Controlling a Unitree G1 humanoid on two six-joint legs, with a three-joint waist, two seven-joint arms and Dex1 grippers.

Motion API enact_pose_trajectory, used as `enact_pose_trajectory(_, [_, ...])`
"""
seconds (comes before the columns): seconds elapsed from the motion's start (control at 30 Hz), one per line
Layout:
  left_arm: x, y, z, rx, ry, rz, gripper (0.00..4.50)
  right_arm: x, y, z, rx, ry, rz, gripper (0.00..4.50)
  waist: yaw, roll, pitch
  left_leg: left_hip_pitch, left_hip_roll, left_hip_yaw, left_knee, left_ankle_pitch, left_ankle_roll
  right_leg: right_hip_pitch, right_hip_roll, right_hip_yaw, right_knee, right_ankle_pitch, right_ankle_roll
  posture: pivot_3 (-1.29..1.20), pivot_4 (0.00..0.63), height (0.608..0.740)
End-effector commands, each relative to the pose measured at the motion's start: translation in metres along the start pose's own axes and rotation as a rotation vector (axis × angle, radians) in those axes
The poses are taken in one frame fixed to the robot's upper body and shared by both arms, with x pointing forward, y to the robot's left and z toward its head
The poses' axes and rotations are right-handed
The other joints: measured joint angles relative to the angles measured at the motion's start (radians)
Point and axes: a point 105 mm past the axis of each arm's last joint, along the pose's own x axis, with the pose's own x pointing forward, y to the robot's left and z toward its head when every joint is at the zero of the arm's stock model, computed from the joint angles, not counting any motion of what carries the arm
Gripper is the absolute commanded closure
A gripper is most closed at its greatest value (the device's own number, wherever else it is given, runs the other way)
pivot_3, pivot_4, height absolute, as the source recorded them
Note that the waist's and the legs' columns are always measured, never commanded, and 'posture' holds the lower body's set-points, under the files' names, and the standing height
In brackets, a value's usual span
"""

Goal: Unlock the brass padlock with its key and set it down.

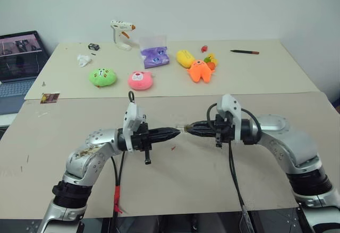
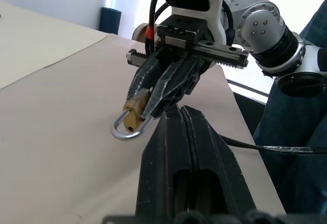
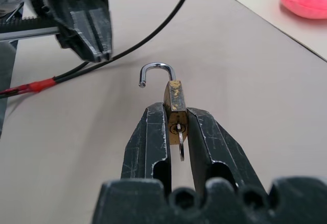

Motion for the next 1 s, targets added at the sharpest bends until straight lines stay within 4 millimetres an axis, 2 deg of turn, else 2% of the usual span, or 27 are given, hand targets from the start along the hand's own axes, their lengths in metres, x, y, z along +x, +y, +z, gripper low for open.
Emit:
enact_pose_trajectory(0.03, [0.002, -0.007, 0.007, 0.027, -0.020, -0.032, 4.46, -0.008, -0.001, 0.025, -0.049, -0.066, -0.009, 4.38, 0.000, 0.000, 0.000, 0.000, 0.000, 0.000, 0.000, 0.000, 0.000, 0.000, 0.000, 0.000, 0.000, 0.000, 0.000, 0.00, 0.150, 0.740])
enact_pose_trajectory(0.37, [0.004, -0.007, 0.006, 0.029, -0.024, -0.034, 4.46, -0.013, 0.020, 0.037, -0.049, -0.061, 0.064, 4.38, 0.000, 0.000, 0.000, 0.000, 0.000, 0.000, -0.001, 0.000, 0.000, 0.000, 0.000, 0.000, 0.000, 0.000, 0.000, 0.00, 0.150, 0.740])
enact_pose_trajectory(0.77, [0.006, -0.004, 0.007, 0.040, -0.027, -0.033, 4.46, -0.013, 0.022, 0.018, -0.003, -0.031, 0.054, 4.38, 0.001, 0.000, 0.000, 0.000, 0.000, 0.000, -0.001, 0.000, 0.000, 0.000, 0.000, 0.000, -0.001, 0.000, 0.000, 0.00, 0.150, 0.740])
enact_pose_trajectory(1.0, [0.005, -0.003, 0.007, 0.044, -0.029, -0.024, 4.46, -0.010, 0.032, 0.008, 0.030, -0.034, 0.075, 4.38, 0.001, 0.000, 0.000, 0.000, 0.000, 0.000, -0.001, 0.000, 0.000, 0.000, 0.000, 0.000, -0.001, 0.000, 0.000, 0.00, 0.150, 0.740])
